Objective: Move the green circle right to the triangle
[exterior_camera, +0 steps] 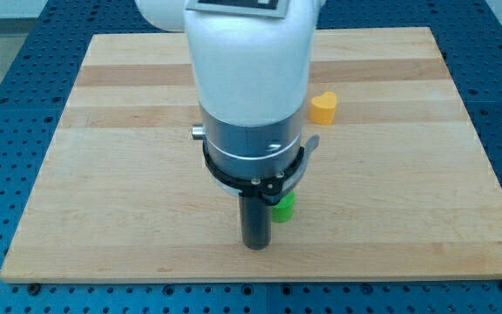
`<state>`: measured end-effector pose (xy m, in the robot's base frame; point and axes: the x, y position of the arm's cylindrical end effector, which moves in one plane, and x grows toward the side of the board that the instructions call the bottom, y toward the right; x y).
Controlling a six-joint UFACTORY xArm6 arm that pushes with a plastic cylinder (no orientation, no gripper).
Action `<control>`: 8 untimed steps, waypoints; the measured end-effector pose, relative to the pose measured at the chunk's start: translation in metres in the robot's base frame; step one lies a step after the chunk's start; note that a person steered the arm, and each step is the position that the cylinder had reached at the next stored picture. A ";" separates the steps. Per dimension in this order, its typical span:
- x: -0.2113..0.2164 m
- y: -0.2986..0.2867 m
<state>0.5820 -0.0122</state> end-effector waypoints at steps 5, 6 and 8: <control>-0.045 0.081; -0.057 0.095; -0.088 0.112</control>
<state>0.4936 0.1003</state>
